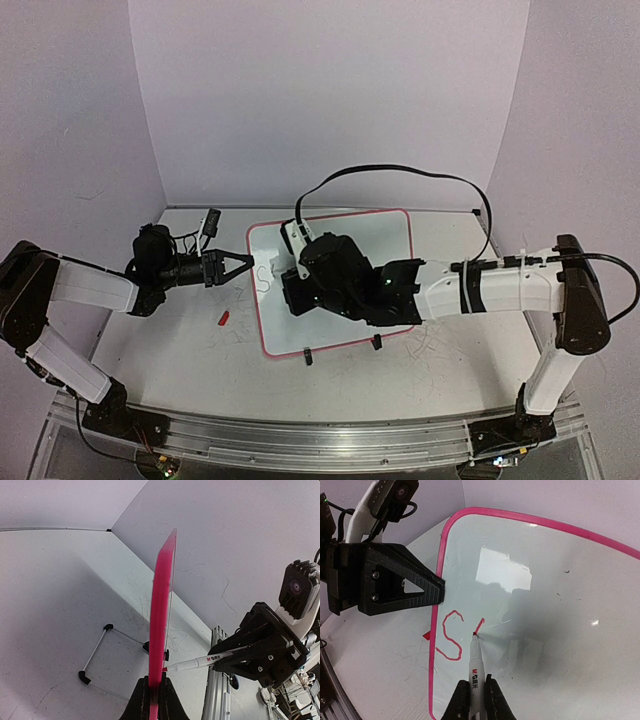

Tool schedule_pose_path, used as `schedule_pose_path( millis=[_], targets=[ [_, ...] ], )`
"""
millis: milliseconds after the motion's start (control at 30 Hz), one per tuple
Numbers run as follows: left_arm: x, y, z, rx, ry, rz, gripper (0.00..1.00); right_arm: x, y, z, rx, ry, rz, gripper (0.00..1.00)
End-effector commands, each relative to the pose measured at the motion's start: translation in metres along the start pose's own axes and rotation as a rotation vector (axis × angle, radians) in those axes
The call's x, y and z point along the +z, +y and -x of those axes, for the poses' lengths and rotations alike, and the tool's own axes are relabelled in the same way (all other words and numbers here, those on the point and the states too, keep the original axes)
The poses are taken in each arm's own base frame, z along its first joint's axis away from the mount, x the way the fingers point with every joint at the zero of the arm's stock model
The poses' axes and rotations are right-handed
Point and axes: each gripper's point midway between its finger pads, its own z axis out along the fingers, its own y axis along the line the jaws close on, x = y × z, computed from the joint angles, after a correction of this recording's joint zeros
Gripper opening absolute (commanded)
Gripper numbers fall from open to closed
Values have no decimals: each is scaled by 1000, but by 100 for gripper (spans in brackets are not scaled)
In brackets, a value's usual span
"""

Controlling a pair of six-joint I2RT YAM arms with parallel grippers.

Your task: Write a sentence on the whiteboard

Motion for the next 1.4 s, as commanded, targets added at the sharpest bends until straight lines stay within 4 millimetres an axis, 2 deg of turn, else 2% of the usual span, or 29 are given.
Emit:
schedule_pose_path(
  millis=[0,333,1033,1233,1367],
  targets=[
    [4,-21,17,63,-20,-65,0,1,0,-7,14,11,-3,0],
    [4,-21,17,64,-20,-67,0,2,1,-27,13,62,-4,0],
    [3,-21,16,61,-17,-68,0,2,0,-42,15,96,-8,0],
    [3,-22,15,60,-16,-68,0,-1,-5,-38,19,84,-28,0],
    [3,-21,16,59,-17,-67,0,-10,-9,-22,28,36,-45,0]
  ],
)
